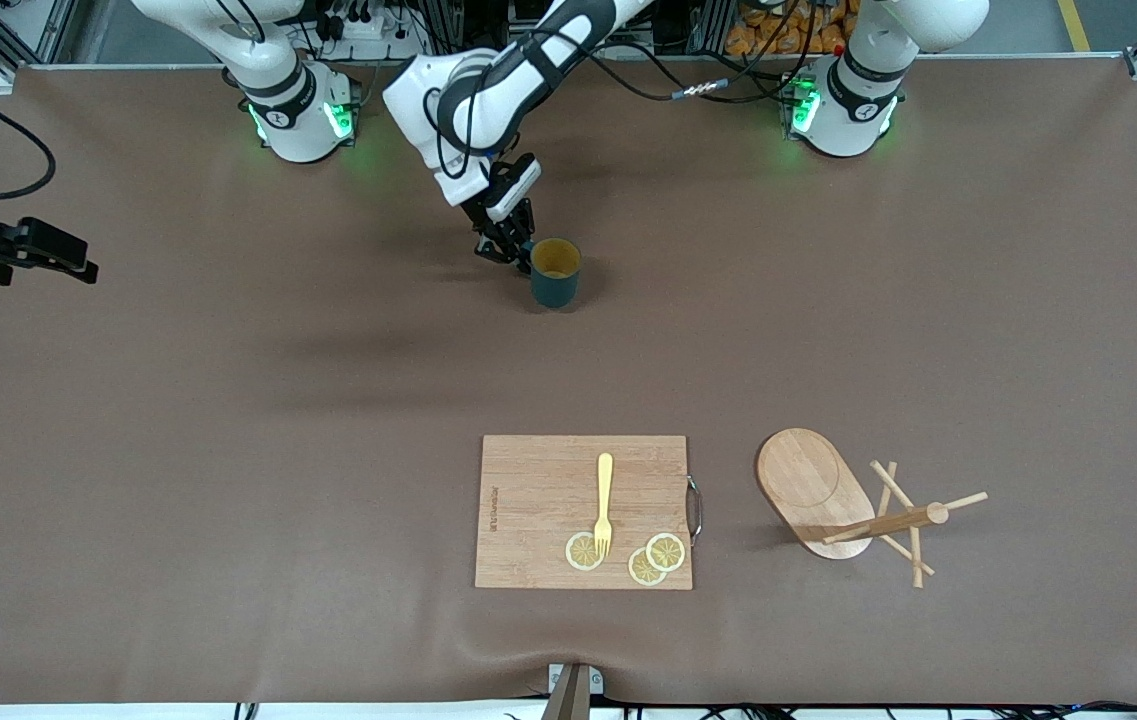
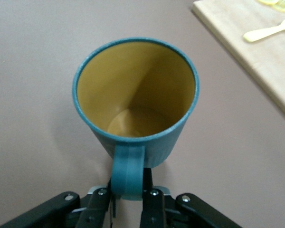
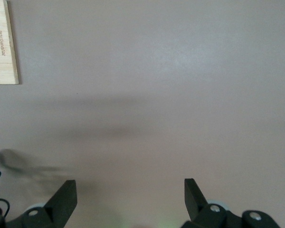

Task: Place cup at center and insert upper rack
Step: 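Lift the teal mug with the left gripper toward the wooden stand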

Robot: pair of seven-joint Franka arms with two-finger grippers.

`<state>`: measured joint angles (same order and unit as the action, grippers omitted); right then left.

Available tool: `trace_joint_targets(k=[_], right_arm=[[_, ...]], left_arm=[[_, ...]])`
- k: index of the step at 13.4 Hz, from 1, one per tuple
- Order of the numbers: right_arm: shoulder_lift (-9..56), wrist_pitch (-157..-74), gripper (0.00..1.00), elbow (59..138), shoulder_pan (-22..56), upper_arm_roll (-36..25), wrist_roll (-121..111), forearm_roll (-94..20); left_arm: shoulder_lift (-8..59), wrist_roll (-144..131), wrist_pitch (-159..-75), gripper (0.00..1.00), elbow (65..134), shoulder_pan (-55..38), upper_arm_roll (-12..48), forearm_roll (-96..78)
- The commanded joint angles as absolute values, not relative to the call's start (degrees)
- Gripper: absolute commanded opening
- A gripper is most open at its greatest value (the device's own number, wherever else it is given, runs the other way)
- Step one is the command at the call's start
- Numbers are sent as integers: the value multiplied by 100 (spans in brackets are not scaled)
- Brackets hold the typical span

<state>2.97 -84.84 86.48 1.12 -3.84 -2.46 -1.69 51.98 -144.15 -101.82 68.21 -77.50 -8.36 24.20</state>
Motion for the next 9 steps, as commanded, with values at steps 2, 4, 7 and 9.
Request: trace_joint_targets(k=[2,4,7,9], right_arm=[[352,-8437,100,8438,26,-387,-211,-290],[352,-8438,100,8429,26,-387,-211,-290],[352,-8438,100,8429,26,-387,-202,-281],[352,-8446,100,8429,18,-387,-211,-281]], left_arm=[[4545,-14160,-10178,0,6952,-7541,-870,2172],[4273,-13958,-10178,0,6952,-7366,-870,1996],[3746,-13852,-10178,0,6978,-7033,-870,1750],[3420,-13520,-10187,0,6987,-6848,-870,1469]])
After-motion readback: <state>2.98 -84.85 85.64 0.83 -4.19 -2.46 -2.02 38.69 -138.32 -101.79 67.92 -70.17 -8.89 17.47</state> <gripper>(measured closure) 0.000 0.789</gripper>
